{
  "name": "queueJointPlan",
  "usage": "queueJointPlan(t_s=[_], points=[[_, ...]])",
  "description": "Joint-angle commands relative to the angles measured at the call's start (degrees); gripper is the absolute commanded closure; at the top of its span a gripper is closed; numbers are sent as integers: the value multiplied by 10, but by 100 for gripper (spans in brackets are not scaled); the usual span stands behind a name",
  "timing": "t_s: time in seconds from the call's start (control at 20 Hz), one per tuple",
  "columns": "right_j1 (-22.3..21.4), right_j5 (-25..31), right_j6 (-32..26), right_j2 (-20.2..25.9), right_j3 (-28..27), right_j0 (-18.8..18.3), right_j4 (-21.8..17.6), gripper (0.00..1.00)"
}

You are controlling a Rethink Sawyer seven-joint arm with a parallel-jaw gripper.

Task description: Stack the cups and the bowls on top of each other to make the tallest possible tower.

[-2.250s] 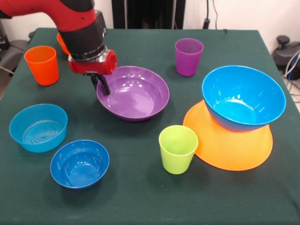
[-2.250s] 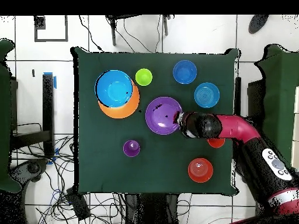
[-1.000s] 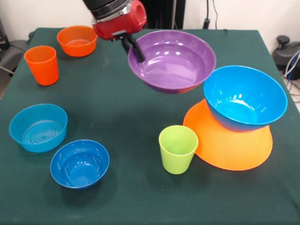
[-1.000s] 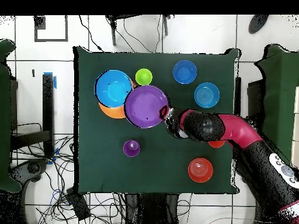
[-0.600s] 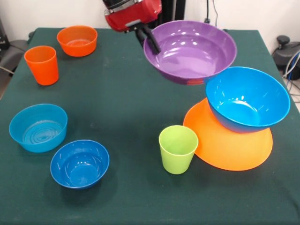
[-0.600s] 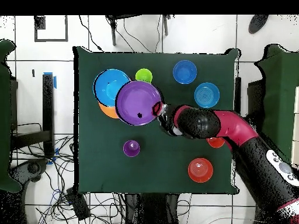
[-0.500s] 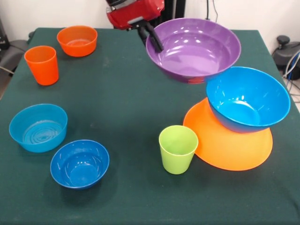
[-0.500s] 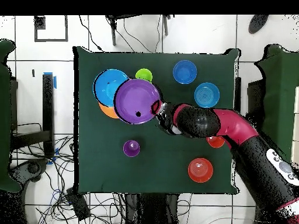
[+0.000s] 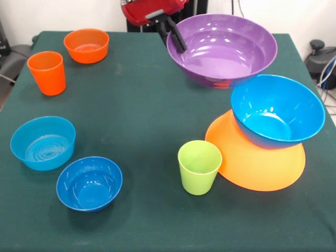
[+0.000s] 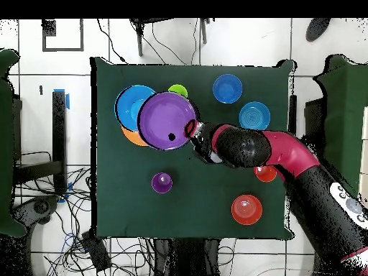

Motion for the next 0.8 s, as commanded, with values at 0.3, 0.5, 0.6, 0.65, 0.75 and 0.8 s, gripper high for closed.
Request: queueJointPlan(t_s=[0.3,0.5,0.6,0.65,0.75,0.8], points=[[-31,-80,80,-34,14,82,7,100],[-48,-96,98,-59,11,107,13,100],[-53,-102,100,-69,8,117,17,100],[-52,-103,98,-73,6,119,20,100],[-49,-102,93,-82,-4,129,24,100],[-51,-103,95,-87,-5,135,26,100]])
